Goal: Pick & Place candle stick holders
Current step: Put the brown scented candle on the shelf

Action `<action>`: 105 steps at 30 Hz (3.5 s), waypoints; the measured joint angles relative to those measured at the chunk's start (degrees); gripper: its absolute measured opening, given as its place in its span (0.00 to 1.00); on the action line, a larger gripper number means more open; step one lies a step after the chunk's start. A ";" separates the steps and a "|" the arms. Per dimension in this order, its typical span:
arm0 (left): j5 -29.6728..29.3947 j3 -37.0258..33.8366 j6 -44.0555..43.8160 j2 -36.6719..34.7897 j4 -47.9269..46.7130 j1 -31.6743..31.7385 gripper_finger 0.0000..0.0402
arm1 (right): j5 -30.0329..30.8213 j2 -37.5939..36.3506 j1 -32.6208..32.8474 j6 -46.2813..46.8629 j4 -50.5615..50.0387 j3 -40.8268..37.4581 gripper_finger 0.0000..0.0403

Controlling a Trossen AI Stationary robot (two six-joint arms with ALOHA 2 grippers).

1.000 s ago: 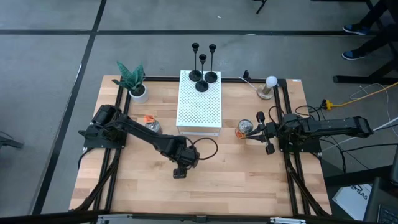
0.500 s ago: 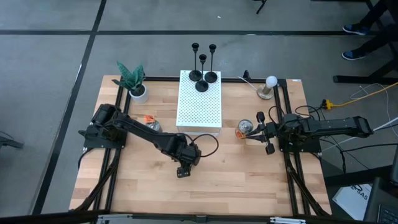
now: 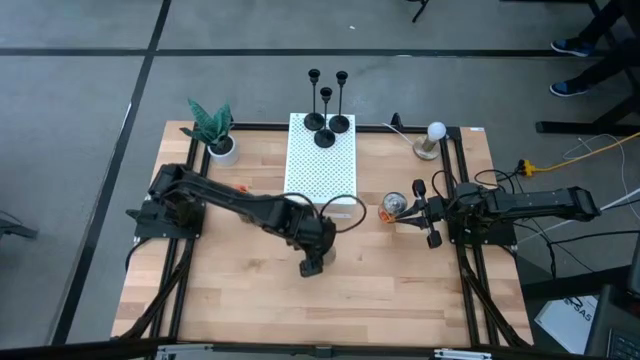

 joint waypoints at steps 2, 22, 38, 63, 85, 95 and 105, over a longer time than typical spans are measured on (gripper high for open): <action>0.39 2.69 0.35 -0.02 -1.76 0.99 0.87 | 0.01 0.01 0.01 -0.01 0.00 -0.02 0.10; 1.93 14.16 8.40 -0.11 -9.08 20.22 0.87 | 0.01 0.01 0.00 -0.01 0.00 0.00 0.10; -2.91 16.36 12.10 -0.11 -23.19 29.99 0.87 | 0.00 0.01 -0.01 0.00 0.00 0.00 0.10; -5.49 16.36 12.47 -0.11 -23.05 32.72 0.89 | -0.01 0.01 0.01 -0.02 0.00 0.00 0.10; -5.56 16.36 7.95 -0.09 -22.79 32.83 0.98 | -0.01 0.01 0.01 -0.01 -0.02 0.00 0.10; -6.30 16.36 8.39 -0.09 -22.86 32.83 1.00 | 0.01 0.01 -0.01 -0.02 0.00 0.00 0.10; -7.04 16.34 7.47 -2.89 -23.27 33.57 1.00 | 0.01 0.01 0.00 -0.02 0.00 0.00 0.10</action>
